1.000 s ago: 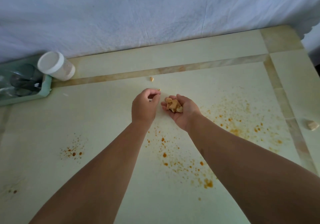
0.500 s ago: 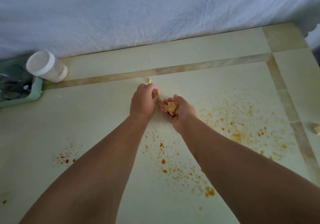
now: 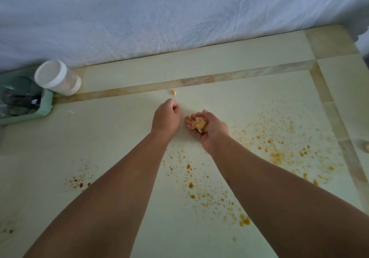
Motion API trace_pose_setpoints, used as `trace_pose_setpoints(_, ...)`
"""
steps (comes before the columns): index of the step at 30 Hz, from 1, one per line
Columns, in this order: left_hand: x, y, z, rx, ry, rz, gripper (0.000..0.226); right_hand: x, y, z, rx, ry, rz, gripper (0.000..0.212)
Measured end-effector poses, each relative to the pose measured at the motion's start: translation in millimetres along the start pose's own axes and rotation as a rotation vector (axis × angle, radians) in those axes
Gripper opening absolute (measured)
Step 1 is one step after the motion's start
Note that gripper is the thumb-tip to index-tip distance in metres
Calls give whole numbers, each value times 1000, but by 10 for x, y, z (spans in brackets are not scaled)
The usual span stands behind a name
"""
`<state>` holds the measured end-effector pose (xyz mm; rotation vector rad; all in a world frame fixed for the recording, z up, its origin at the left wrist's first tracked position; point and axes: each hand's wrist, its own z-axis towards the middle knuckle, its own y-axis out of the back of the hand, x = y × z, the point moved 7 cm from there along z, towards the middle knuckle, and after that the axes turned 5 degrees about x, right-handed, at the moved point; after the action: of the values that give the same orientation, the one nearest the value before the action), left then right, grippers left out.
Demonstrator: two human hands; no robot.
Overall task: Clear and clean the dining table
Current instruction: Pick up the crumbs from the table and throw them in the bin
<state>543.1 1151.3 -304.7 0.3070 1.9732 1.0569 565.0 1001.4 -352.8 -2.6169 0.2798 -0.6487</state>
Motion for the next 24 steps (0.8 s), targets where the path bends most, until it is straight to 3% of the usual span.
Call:
trace_pose_setpoints(6,-109,-141,-66,244,-232,74,21,17,19,-10,-13,4,6,22)
trace_pose_setpoints(10,-117,-118,-109,293,-279,80,22,12,11,-20,-36,-1,20,22)
trace_pose_setpoints(17,-70,-129,-72,216,-276,209,9,27,1,-37,-35,-9,38,21)
trace_pose_setpoints(24,44,179,102,-74,-98,95,12,15,-27,-28,-14,1,28,21)
